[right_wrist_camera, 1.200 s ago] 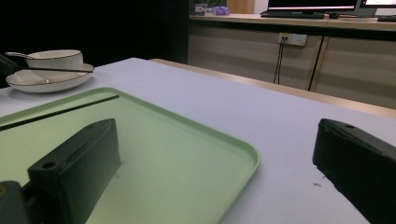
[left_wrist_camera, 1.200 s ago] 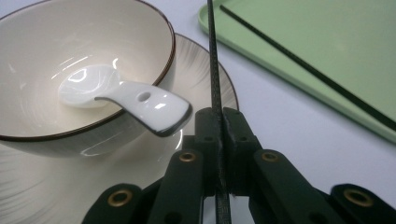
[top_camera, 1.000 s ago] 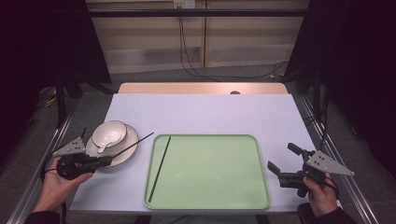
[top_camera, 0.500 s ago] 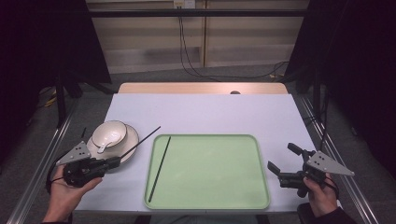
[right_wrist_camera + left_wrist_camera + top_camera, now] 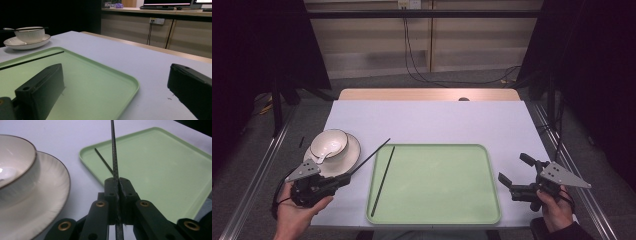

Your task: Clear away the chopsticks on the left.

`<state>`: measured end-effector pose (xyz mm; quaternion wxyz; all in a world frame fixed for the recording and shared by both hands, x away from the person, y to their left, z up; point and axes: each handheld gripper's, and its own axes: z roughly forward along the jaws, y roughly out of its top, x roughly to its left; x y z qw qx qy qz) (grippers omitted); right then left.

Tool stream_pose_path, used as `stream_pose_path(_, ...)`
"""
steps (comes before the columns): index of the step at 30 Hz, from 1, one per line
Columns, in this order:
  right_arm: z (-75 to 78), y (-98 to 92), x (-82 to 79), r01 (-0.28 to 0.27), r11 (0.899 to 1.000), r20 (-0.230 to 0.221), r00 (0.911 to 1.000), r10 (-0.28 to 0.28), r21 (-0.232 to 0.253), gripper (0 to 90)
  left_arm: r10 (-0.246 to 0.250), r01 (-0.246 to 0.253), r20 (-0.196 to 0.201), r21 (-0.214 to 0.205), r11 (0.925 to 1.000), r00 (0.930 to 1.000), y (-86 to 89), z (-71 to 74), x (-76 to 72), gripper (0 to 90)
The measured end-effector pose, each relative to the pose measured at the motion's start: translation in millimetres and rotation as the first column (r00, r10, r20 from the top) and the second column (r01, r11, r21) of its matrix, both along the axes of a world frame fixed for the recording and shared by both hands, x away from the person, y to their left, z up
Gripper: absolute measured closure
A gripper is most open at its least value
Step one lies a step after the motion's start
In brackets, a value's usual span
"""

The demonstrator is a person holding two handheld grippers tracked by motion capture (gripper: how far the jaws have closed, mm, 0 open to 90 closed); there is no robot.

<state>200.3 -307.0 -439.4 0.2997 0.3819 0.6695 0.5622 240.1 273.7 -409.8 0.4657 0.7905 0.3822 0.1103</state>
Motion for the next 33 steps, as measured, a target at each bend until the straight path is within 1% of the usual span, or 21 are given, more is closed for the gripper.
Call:
stream_pose_path(1,0.0,0.1,-0.1,0.000,1.000,-0.002,1.0000,0.000,0.002,0.3,0.003,-0.003,-0.007,-0.004,1.0000,1.0000,-4.3,1.5,-2.1,85.8)
stream_pose_path(3,0.1,-0.4,-0.3,-0.004,1.000,-0.003,1.0000,0.004,-0.001,0.3,0.017,-0.017,-0.007,-0.008,0.9998,0.9998,-14.0,3.7,-6.0,85.8)
stream_pose_path(4,0.1,-0.3,-0.3,-0.003,1.000,-0.004,1.0000,0.003,0.000,0.3,0.026,-0.026,-0.020,-0.008,0.9996,0.9995,-20.1,4.0,-7.0,85.9)
stream_pose_path(5,0.0,-0.3,-0.2,-0.003,1.000,-0.002,1.0000,0.003,-0.001,0.3,0.036,-0.036,-0.021,-0.004,0.9993,0.9991,-23.1,3.8,-7.3,85.9)
stream_pose_path(7,0.0,-0.3,-0.1,-0.002,1.000,0.000,1.0000,0.002,0.000,0.3,0.052,-0.052,-0.038,-0.009,0.9986,0.9980,-30.6,1.6,-7.0,85.8)
stream_pose_path(8,0.1,-0.5,-0.2,-0.001,1.000,0.000,1.0000,0.001,0.002,0.3,0.060,-0.060,-0.045,-0.017,0.9980,0.9972,-33.6,-0.6,-6.2,85.8)
stream_pose_path(9,0.2,-0.7,-0.5,0.002,1.000,-0.004,1.0000,-0.002,0.002,0.3,0.063,-0.063,-0.055,-0.012,0.9979,0.9965,-35.4,-1.8,-5.6,85.8)
stream_pose_path(11,0.1,-0.7,-0.3,0.000,1.000,-0.003,1.0000,0.000,0.003,0.3,0.074,-0.075,-0.068,-0.018,0.9970,0.9949,-39.3,-5.8,-3.6,85.8)
stream_pose_path(15,0.0,-0.4,0.1,0.001,1.000,-0.001,1.0000,-0.001,0.000,0.3,0.108,-0.110,-0.099,-0.010,0.9939,0.9892,-46.7,-11.0,-0.1,85.8)
stream_pose_path(17,0.0,-0.2,0.1,0.002,1.000,-0.002,1.0000,-0.002,0.002,0.3,0.124,-0.125,-0.103,-0.006,0.9921,0.9869,-50.6,-12.8,0.8,85.9)
stream_pose_path(18,-0.1,-0.3,0.1,0.001,1.000,-0.002,1.0000,-0.001,0.001,0.3,0.133,-0.134,-0.110,0.002,0.9910,0.9850,-54.0,-13.5,1.1,85.8)
stream_pose_path(20,-0.2,-0.1,0.2,0.001,1.000,-0.003,1.0000,-0.001,0.002,0.3,0.167,-0.164,-0.123,0.030,0.9860,0.9784,-63.8,-16.6,2.2,85.8)
stream_pose_path(21,-0.2,-0.1,0.2,0.001,1.000,-0.003,1.0000,-0.001,0.002,0.3,0.174,-0.169,-0.123,0.043,0.9846,0.9772,-66.7,-17.4,3.1,85.8)
stream_pose_path(22,0.0,-0.3,0.1,0.002,1.000,-0.002,1.0000,-0.002,0.002,0.3,0.192,-0.188,-0.126,0.045,0.9812,0.9733,-70.9,-18.7,4.4,85.8)
stream_pose_path(23,0.0,-0.5,-0.2,0.001,1.000,-0.001,1.0000,-0.001,0.001,0.3,0.195,-0.191,-0.133,0.047,0.9806,0.9717,-72.9,-19.3,5.6,85.8)
stream_pose_path(24,0.0,-0.5,-0.2,0.002,1.000,-0.001,1.0000,-0.002,0.001,0.3,0.215,-0.209,-0.132,0.054,0.9764,0.9678,-76.2,-19.7,6.3,85.8)
stream_pose_path(25,-0.1,-0.4,-0.1,0.002,1.000,-0.002,1.0000,-0.002,0.002,0.3,0.226,-0.220,-0.130,0.058,0.9738,0.9656,-78.4,-19.9,7.1,85.8)
stream_pose_path(26,-0.2,-0.3,0.1,0.000,1.000,-0.002,1.0000,0.000,0.001,0.3,0.241,-0.235,-0.143,0.058,0.9703,0.9600,-80.8,-20.2,8.2,85.8)
stream_pose_path(29,0.0,-0.5,-0.3,0.002,1.000,-0.007,1.0000,-0.002,0.002,0.3,0.275,-0.268,-0.140,0.067,0.9611,0.9511,-87.0,-20.3,8.8,85.8)
stream_pose_path(32,0.0,-0.7,-0.3,0.003,1.000,-0.005,1.0000,-0.003,0.001,0.3,0.279,-0.271,-0.144,0.074,0.9597,0.9493,-94.0,-22.0,7.5,85.8)
stream_pose_path(33,-0.1,-0.5,-0.2,0.000,1.000,-0.001,1.0000,0.000,0.002,0.3,0.275,-0.266,-0.152,0.075,0.9610,0.9494,-95.8,-22.5,7.1,85.8)
